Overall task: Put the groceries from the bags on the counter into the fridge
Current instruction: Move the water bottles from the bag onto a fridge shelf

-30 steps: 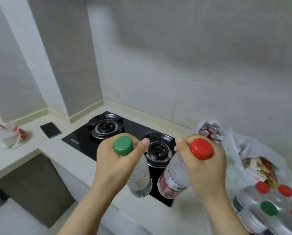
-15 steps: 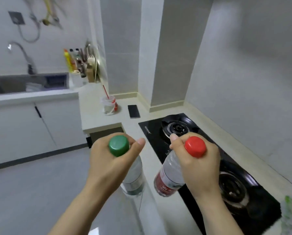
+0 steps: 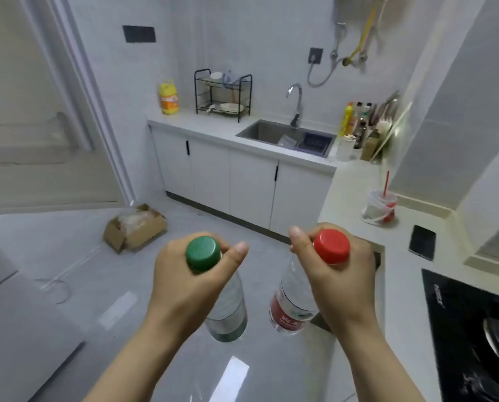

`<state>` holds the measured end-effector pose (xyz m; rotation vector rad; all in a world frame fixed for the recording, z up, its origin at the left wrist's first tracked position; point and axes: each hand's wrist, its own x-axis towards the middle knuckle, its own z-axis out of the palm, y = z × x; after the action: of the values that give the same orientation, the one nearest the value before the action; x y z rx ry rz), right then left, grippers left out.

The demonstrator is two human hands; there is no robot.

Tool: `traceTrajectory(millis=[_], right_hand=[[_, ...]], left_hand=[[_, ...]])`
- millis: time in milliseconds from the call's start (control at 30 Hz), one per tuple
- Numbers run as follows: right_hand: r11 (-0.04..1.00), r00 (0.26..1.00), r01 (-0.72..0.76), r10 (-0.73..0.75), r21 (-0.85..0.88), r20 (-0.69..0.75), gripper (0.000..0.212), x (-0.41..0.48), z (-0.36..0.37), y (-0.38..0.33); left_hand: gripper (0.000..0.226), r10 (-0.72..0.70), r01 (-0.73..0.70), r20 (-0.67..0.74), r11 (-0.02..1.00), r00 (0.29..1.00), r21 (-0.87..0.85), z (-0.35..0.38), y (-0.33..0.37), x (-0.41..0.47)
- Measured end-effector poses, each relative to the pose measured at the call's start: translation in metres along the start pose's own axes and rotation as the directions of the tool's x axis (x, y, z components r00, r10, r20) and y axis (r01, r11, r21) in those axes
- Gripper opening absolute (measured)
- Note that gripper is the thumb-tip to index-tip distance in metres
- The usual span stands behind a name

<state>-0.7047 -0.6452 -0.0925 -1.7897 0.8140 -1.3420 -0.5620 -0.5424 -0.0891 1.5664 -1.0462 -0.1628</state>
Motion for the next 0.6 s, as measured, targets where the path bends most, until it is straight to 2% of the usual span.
traceTrajectory(millis=[167,333,500,600], right_hand=[[0.991,0.977,0.054,-0.078,0.127,0.199,0.035,-0.006,0.076,-0.028],[0.967,0.926,0.115,-0.187,0.226,0.328,0.042,-0.021,0.158,-0.068],[0.932,0.852,0.135,-0.282,0.335,0.442,0.022,-0.05,0.232,-0.11],[0.918,0.811,0.134,-0.318,0.372,0.491,0.028,-0.067,0.273,-0.131]], left_hand=[[0.033,-0.056,0.069,-0.207,0.996,0.977,0.058,-0.076,-0.013,-0.01],[0.03,-0.079,0.123,-0.386,0.988,0.919,0.092,-0.163,-0.022,-0.024],[0.03,-0.056,0.162,-0.533,0.975,0.844,0.154,-0.244,-0.03,-0.047],[0.032,-0.057,0.187,-0.587,0.969,0.807,0.163,-0.288,-0.032,-0.062]])
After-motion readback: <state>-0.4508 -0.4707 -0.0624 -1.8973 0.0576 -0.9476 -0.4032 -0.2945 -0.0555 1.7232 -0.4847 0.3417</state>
